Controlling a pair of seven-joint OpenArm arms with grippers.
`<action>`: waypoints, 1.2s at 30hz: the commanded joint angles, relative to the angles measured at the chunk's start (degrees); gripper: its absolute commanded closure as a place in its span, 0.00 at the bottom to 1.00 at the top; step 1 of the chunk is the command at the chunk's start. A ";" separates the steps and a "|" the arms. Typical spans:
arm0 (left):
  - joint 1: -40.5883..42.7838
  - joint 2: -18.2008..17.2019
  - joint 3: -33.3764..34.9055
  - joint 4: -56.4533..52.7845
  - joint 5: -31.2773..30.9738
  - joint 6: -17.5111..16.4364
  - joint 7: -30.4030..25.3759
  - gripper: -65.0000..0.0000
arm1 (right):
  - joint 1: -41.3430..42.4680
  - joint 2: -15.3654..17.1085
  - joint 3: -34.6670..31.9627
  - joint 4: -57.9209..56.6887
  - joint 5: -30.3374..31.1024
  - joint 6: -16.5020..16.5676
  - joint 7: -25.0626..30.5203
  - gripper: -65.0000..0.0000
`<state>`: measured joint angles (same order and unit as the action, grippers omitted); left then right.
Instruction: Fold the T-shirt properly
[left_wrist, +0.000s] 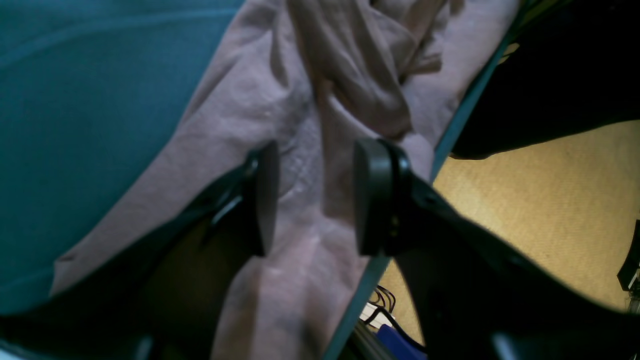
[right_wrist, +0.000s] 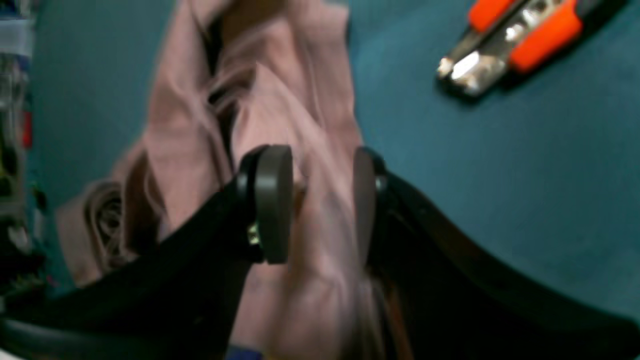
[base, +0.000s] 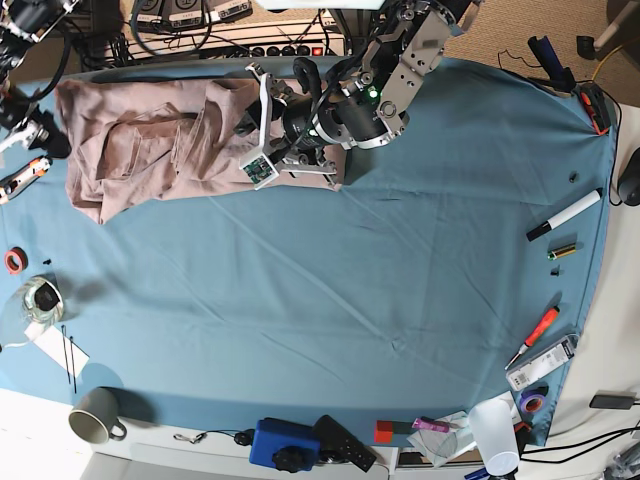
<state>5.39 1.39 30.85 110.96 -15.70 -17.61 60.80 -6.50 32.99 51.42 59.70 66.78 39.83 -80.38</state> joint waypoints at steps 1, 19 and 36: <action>-0.46 0.68 0.11 1.07 -0.61 -0.17 -1.42 0.62 | 1.22 2.14 0.39 -0.92 1.27 0.17 0.38 0.68; -0.48 0.68 0.11 1.07 -0.59 -0.17 -1.88 0.62 | 5.07 1.79 -18.14 -5.70 2.54 0.17 0.38 0.68; -0.46 0.68 0.11 1.07 -0.61 -0.17 -2.05 0.62 | 5.66 1.86 -25.55 -5.70 4.94 0.17 0.38 1.00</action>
<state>5.39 1.39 30.85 110.96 -15.70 -17.61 59.96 -1.02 33.76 25.87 53.69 75.20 40.40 -78.63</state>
